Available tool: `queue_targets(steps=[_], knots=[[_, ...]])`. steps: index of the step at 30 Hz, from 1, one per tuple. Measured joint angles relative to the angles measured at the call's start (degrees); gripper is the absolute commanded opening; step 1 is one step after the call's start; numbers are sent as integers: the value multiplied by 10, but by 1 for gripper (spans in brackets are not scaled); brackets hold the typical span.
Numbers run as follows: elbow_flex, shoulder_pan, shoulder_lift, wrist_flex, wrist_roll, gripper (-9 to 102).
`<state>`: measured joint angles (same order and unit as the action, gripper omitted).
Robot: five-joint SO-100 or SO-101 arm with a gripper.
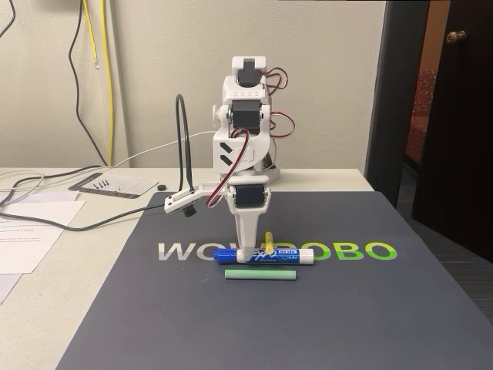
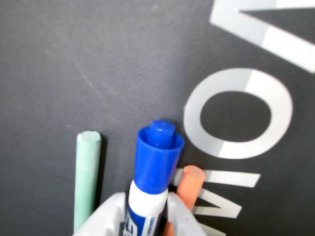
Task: Pick up the blue marker.
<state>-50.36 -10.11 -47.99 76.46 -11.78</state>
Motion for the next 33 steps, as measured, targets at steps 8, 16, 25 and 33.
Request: queue_targets(steps=[8, 16, 25, 33], knots=[[57, 0, 27, 42, 0, 0], [58, 0, 27, 60, 2, 0], [218, 0, 65, 192, 22, 0], [635, 0, 254, 306, 53, 0]])
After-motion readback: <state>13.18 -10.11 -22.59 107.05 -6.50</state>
